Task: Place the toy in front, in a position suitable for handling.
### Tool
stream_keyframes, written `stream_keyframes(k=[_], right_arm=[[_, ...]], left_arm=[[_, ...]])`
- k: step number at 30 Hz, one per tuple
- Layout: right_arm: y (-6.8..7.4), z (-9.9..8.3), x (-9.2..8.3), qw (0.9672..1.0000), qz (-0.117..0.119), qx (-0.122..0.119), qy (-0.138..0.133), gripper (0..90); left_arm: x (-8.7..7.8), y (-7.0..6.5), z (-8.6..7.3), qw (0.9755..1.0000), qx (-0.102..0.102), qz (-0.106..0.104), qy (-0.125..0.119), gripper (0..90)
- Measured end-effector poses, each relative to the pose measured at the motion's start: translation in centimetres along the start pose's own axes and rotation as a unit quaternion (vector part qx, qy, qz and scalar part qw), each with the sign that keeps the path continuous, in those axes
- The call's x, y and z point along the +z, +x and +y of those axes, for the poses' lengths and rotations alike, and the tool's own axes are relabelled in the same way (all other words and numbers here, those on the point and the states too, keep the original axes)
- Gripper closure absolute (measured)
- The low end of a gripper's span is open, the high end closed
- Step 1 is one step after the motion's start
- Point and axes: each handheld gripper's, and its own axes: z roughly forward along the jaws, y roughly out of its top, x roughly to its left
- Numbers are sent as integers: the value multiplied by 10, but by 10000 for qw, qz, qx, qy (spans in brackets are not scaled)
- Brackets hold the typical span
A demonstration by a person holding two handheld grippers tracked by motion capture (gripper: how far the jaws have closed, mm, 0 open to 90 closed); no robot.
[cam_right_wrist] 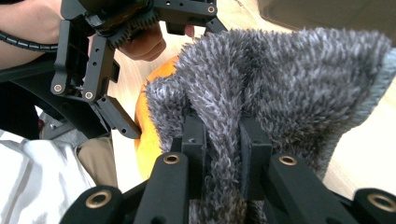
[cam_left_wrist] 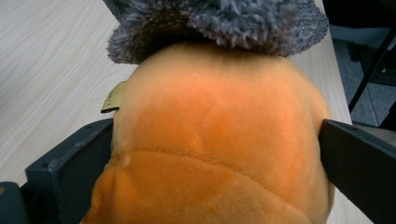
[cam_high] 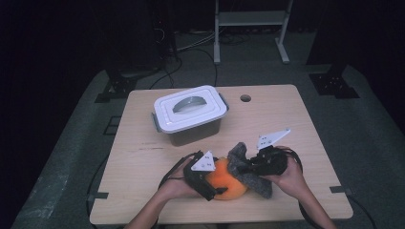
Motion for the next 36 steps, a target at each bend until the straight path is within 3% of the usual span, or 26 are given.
stream_keyframes(k=[9,15,18,22,24,27,31,33,36], right_arm=[[-10,-23,-5,9995,20,306,-9,750],[-19,-45,-13,9978,-91,590,283,751],[-16,-38,-20,9985,-143,507,139,751],[-4,-13,-24,9997,-69,214,-135,752],[3,1,-20,9999,-14,44,-148,752],[12,16,-8,9999,-16,-165,47,752],[11,14,7,9996,56,-161,225,751],[7,9,5,9998,117,-70,137,752],[2,-2,-2,9997,49,73,213,752]], left_arm=[[3,-2,2,10000,47,-27,-35,0],[3,-5,3,10000,17,45,0,0],[3,-5,2,10000,-8,66,-20,0],[3,-6,3,10000,-9,94,-9,0],[3,-6,3,9999,-12,118,-12,0],[3,-6,2,9999,-17,136,-5,0],[3,-7,1,9999,-1,141,-31,0],[3,-7,2,9999,13,149,-30,0],[3,-7,2,9999,14,128,-25,0]])
